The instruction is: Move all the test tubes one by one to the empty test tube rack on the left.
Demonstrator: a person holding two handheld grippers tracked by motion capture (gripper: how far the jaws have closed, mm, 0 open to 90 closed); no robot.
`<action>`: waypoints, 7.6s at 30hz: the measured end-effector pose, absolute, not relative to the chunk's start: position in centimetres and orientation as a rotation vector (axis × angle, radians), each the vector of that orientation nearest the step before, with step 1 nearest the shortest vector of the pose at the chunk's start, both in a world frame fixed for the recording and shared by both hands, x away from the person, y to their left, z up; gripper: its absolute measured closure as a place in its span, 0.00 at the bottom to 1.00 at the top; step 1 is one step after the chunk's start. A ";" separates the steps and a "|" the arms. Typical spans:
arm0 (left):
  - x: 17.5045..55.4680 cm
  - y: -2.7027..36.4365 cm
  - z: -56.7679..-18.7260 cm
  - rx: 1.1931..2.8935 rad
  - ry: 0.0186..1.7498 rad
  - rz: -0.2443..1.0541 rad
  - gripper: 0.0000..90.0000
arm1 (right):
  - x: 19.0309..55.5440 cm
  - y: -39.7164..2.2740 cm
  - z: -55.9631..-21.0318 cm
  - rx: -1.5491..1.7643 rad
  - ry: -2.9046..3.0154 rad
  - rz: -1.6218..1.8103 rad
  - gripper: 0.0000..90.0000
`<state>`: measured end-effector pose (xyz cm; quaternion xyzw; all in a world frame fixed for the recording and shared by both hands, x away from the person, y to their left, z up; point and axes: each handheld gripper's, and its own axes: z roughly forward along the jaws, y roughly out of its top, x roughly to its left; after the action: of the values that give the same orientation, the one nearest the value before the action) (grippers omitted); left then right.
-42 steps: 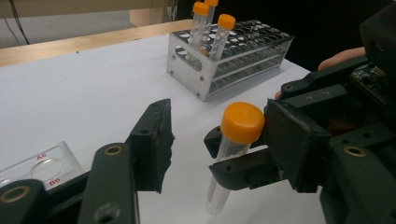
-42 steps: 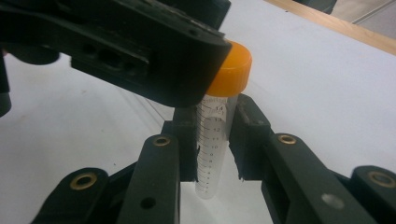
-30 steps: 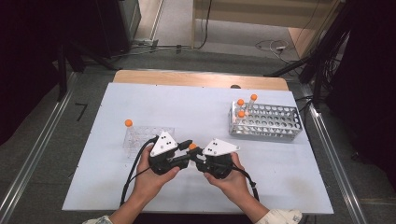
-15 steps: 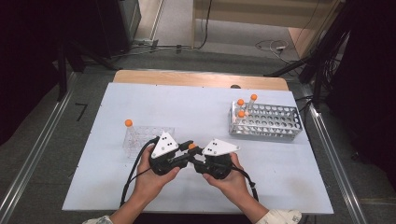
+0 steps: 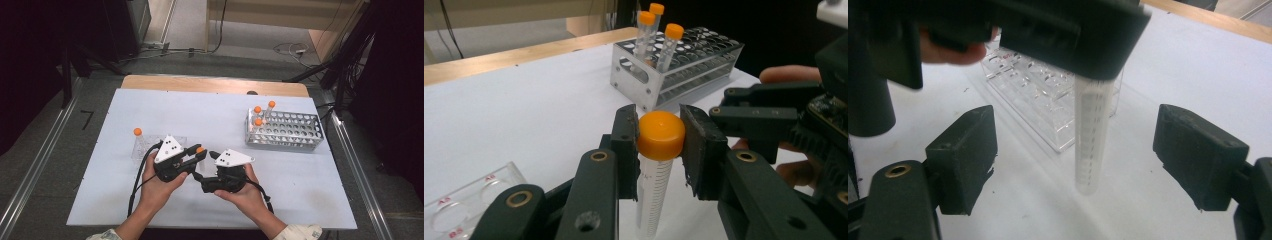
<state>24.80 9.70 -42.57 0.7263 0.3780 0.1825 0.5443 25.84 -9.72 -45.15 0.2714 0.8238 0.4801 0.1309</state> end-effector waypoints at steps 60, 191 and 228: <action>27.4 22.0 -39.1 1.531 1.186 0.723 0.79 | 26.1 -10.0 -45.4 0.803 2.388 1.374 0.18; 27.1 18.6 -41.3 1.639 1.152 0.586 0.30 | 35.7 -21.4 -45.9 1.178 1.904 1.230 0.47; 27.1 18.3 -41.4 1.649 1.144 0.570 0.30 | 35.5 -21.2 -45.7 1.120 1.895 1.235 0.79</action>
<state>27.12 18.26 -41.40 0.6830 0.4736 0.2361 0.5034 35.48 -21.19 -45.73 0.4228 0.7153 0.4661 0.3039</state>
